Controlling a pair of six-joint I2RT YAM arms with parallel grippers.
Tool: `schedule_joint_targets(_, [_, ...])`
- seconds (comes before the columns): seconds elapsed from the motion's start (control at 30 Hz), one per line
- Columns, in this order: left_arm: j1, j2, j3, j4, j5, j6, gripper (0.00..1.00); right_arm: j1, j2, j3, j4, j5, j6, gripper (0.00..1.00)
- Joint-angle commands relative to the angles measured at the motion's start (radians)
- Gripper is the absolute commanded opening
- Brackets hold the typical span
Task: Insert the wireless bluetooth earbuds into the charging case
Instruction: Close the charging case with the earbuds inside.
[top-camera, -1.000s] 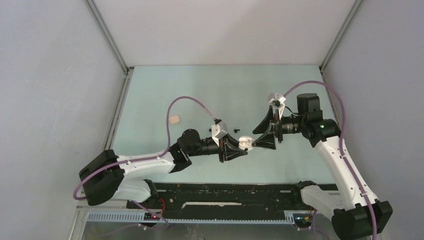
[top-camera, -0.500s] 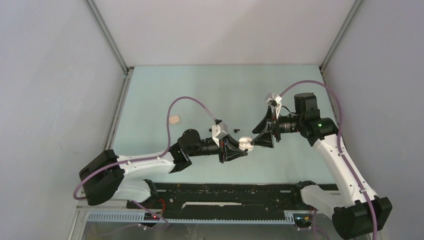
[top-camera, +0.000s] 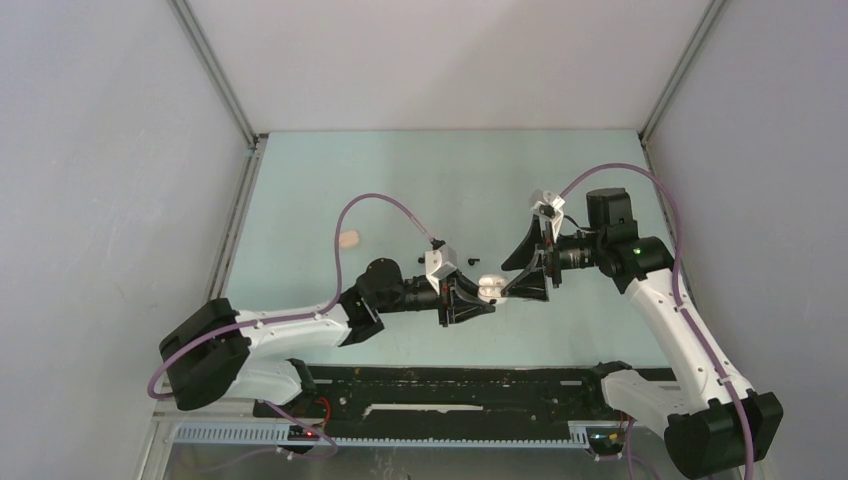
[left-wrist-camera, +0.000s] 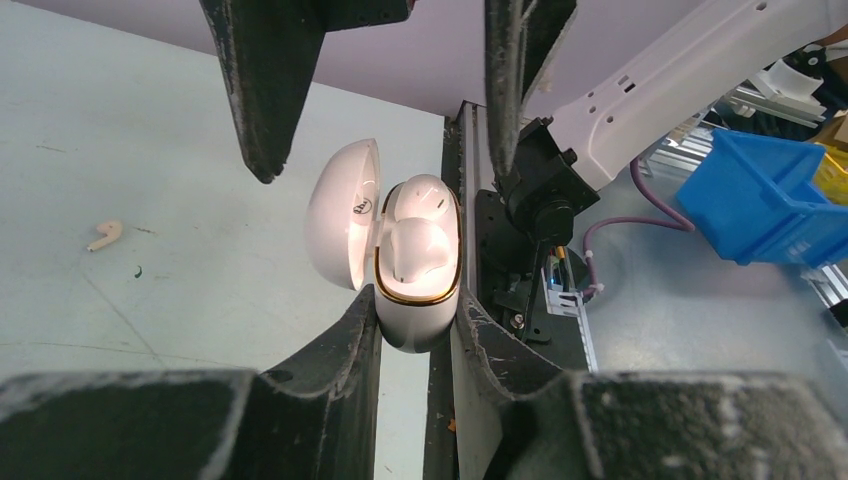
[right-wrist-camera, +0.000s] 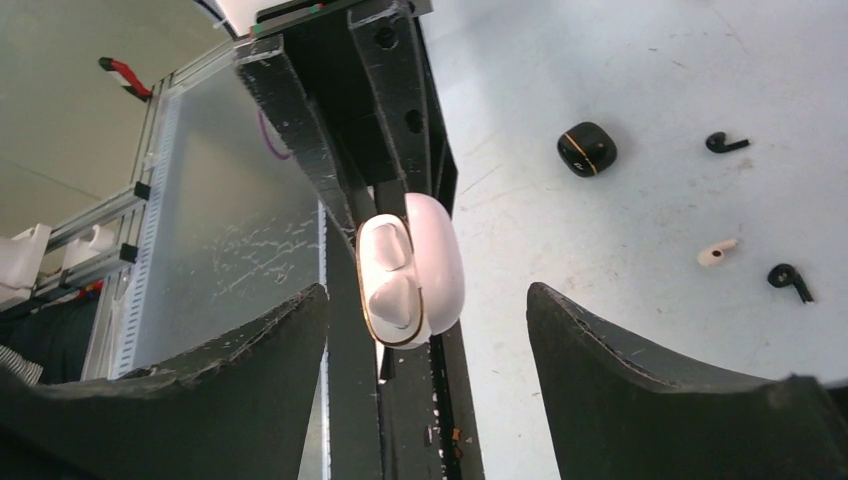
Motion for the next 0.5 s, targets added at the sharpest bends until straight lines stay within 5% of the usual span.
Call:
schedule_joint_targets(0.0, [-0.006, 0.005, 0.047, 0.041, 0.021, 0.022, 0.00, 0.003, -0.003, 0.001, -0.038, -0.079, -0.071, 0.76])
schedule_joint_targets(0.47, [-0.007, 0.025, 0.061, 0.040, 0.005, -0.015, 0.00, 0.017, -0.025, 0.002, -0.074, -0.165, -0.077, 0.72])
